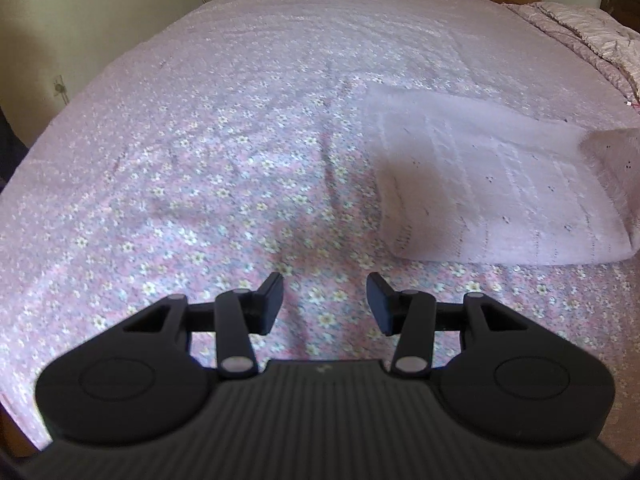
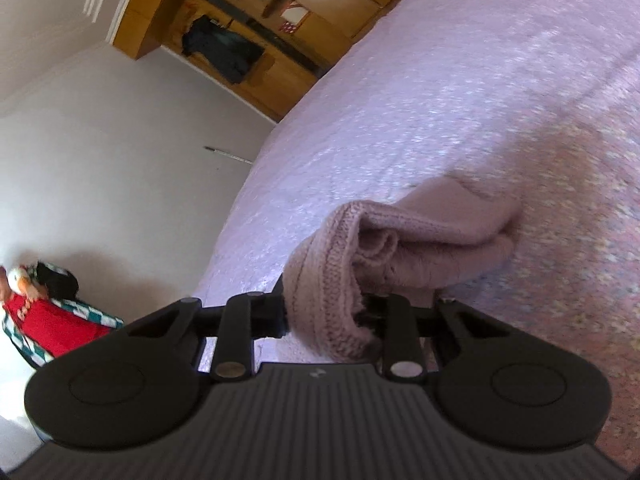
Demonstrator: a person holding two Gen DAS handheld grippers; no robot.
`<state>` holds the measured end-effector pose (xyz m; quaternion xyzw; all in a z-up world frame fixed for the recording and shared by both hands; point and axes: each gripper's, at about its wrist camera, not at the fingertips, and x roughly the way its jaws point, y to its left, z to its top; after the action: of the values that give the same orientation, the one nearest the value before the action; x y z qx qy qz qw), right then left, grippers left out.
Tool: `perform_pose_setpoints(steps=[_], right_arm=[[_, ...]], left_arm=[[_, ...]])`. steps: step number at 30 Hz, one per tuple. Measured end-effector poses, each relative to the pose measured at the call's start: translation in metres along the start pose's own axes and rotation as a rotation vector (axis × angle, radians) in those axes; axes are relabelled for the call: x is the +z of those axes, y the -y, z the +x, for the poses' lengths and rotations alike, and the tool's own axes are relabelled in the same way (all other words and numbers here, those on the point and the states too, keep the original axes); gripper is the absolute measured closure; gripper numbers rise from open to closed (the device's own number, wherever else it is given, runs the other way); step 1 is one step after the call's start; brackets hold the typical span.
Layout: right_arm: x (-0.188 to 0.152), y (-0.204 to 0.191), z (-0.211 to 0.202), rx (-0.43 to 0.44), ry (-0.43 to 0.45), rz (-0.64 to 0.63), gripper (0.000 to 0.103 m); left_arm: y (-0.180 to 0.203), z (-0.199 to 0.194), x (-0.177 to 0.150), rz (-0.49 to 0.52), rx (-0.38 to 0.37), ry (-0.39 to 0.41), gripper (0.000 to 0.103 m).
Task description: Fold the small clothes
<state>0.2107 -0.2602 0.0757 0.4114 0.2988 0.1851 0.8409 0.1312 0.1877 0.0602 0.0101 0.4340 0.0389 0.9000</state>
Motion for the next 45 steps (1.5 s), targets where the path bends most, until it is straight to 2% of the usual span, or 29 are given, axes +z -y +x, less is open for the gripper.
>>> perform_pose_setpoints(steps=[6, 13, 20, 24, 29, 31, 33, 35, 41, 45], right_arm=[[-0.013, -0.046, 0.014, 0.007, -0.025, -0.153, 0.074], [-0.019, -0.085, 0.046, 0.083, -0.068, -0.215, 0.074], [-0.039, -0.135, 0.087, 0.122, -0.152, -0.293, 0.074], [-0.064, -0.162, 0.119, 0.150, -0.234, -0.353, 0.074], [-0.110, -0.178, 0.172, 0.073, -0.350, -0.464, 0.072], [-0.131, -0.177, 0.186, 0.037, -0.381, -0.491, 0.068], [-0.144, -0.178, 0.186, 0.055, -0.345, -0.510, 0.048], [-0.150, -0.181, 0.180, 0.077, -0.333, -0.516, 0.036], [-0.155, -0.174, 0.136, 0.098, -0.270, -0.443, 0.033], [-0.149, -0.161, 0.096, 0.081, -0.186, -0.386, 0.031]], left_arm=[[-0.009, 0.003, 0.003, 0.039, 0.020, 0.003, 0.055], [-0.027, 0.008, 0.014, 0.022, 0.005, -0.008, 0.055], [-0.030, 0.018, 0.022, 0.053, -0.011, 0.000, 0.055], [-0.035, 0.025, 0.022, 0.038, -0.026, 0.005, 0.055], [-0.040, 0.035, 0.020, 0.023, -0.022, -0.003, 0.055], [-0.042, 0.038, 0.019, 0.010, -0.026, -0.006, 0.055], [-0.045, 0.038, 0.018, 0.005, -0.026, -0.003, 0.055], [-0.047, 0.035, 0.020, 0.009, -0.029, 0.014, 0.055], [-0.050, 0.019, 0.038, -0.019, -0.071, 0.092, 0.055], [-0.037, 0.006, 0.055, 0.017, -0.097, 0.144, 0.055]])
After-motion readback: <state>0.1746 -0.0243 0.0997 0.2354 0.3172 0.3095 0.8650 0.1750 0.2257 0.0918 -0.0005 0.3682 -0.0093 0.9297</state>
